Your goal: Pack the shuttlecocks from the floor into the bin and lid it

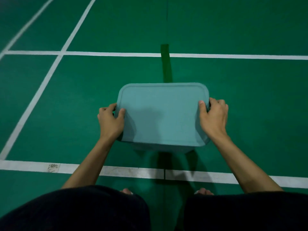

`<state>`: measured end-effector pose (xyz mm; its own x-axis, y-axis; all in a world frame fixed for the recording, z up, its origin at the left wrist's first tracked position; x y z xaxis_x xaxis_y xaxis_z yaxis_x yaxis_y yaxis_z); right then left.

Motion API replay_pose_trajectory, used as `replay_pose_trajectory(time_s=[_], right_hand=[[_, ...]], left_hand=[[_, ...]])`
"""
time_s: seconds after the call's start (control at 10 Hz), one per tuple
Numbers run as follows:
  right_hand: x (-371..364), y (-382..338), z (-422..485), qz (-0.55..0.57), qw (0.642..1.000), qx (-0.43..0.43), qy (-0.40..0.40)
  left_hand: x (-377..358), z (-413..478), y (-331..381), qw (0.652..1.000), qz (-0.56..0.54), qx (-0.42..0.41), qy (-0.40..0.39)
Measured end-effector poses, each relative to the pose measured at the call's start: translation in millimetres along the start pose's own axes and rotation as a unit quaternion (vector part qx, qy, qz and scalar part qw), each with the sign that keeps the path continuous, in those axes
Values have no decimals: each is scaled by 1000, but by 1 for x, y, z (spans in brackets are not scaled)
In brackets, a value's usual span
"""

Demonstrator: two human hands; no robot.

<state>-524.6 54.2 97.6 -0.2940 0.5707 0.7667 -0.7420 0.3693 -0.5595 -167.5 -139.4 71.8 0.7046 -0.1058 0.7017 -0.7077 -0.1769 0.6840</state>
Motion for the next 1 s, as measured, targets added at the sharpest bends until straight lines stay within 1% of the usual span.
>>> replay_pose_trajectory(time_s=[0.1,0.3,0.4,0.5,0.6,0.7,0.8,0.9,1.0], right_hand=[[-16,15,9,15,999,-21,-20],[-20,32,13,93,995,-44,-15],[-23,41,18,116,989,-88,-14],[-24,38,31,119,987,-101,-28],[-27,6,36,23,996,40,-76],[-30,-13,34,-85,985,104,-110],[-36,-15,33,-135,975,96,-150],[-36,-18,42,-144,964,75,-212],[-40,-5,23,-74,953,35,-292]], left_hand=[[-10,10,0,999,-21,-1,-27],[-15,12,-4,999,-11,-34,-15],[-17,15,0,999,-12,-17,-25],[-18,26,9,998,-10,28,-56],[-25,14,47,977,171,-127,1],[-44,9,59,942,264,-208,-21],[-50,18,51,928,314,-199,-28],[-50,25,59,925,332,-159,-88],[-40,15,55,947,265,-124,-134]])
Point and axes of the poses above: each hand's wrist, its own z-axis towards the middle knuckle, its own x-axis out of the back of the hand, y = z × x, the point moved 10 cm from there along z, towards the middle knuckle, and after that the axes turned 14 degrees about x, right-handed, at the moved point
